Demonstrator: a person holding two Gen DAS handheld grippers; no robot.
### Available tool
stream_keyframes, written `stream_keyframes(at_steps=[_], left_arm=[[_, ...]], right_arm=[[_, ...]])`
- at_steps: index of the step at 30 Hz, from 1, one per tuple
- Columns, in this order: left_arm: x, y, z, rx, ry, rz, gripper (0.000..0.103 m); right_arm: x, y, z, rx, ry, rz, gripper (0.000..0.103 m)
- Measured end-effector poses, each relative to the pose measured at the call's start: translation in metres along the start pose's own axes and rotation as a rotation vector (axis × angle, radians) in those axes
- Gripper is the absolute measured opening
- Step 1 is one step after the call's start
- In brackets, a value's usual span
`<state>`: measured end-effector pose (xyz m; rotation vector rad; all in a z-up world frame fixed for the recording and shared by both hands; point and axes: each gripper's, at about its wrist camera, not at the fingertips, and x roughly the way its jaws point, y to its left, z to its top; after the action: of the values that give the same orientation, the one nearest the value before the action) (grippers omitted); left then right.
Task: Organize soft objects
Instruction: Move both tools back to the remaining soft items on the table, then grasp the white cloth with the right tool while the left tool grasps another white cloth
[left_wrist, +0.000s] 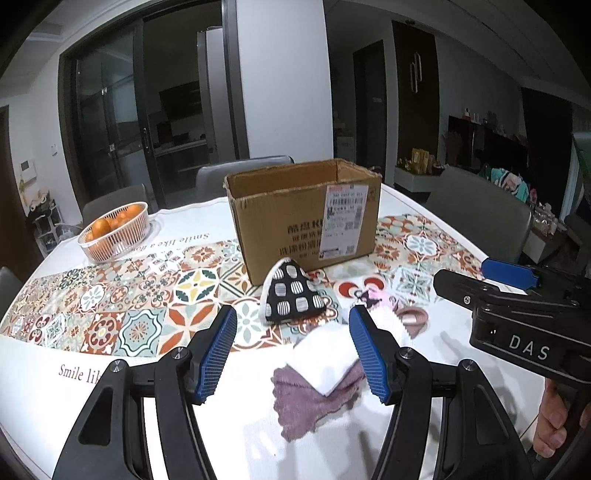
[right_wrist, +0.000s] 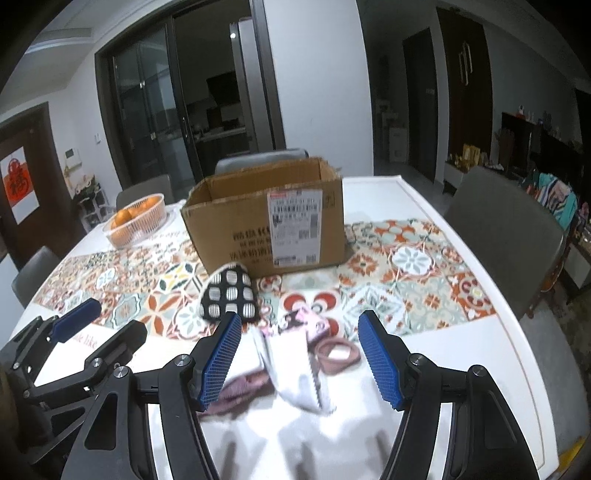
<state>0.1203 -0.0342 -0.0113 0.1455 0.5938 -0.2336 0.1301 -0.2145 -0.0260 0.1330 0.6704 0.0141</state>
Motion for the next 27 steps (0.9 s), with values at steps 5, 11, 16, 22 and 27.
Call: stream_keyframes(at_steps=[5, 11, 16, 22, 27], left_arm=[[0.003, -0.002, -0.012, 0.017, 0.017, -0.009, 0.062], [0.01, -0.006, -0.027, 0.032, 0.047, -0.02, 0.062], [0.017, -0.011, -0.037, 0.062, 0.059, -0.021, 0.062], [0.031, -0.017, -0.047, 0.104, 0.086, -0.021, 0.062], [0.044, -0.019, -0.053, 0.12, 0.116, -0.025, 0.062]], right_arm=[[0.006, 0.0, -0.011, -0.005, 0.042, -0.002, 0.067], [0.016, 0.002, -0.024, -0.021, 0.094, -0.003, 0.067], [0.025, 0.002, -0.034, -0.038, 0.131, -0.009, 0.067], [0.04, -0.002, -0.044, -0.042, 0.173, -0.011, 0.067], [0.053, -0.003, -0.05, -0.049, 0.212, -0.016, 0.067]])
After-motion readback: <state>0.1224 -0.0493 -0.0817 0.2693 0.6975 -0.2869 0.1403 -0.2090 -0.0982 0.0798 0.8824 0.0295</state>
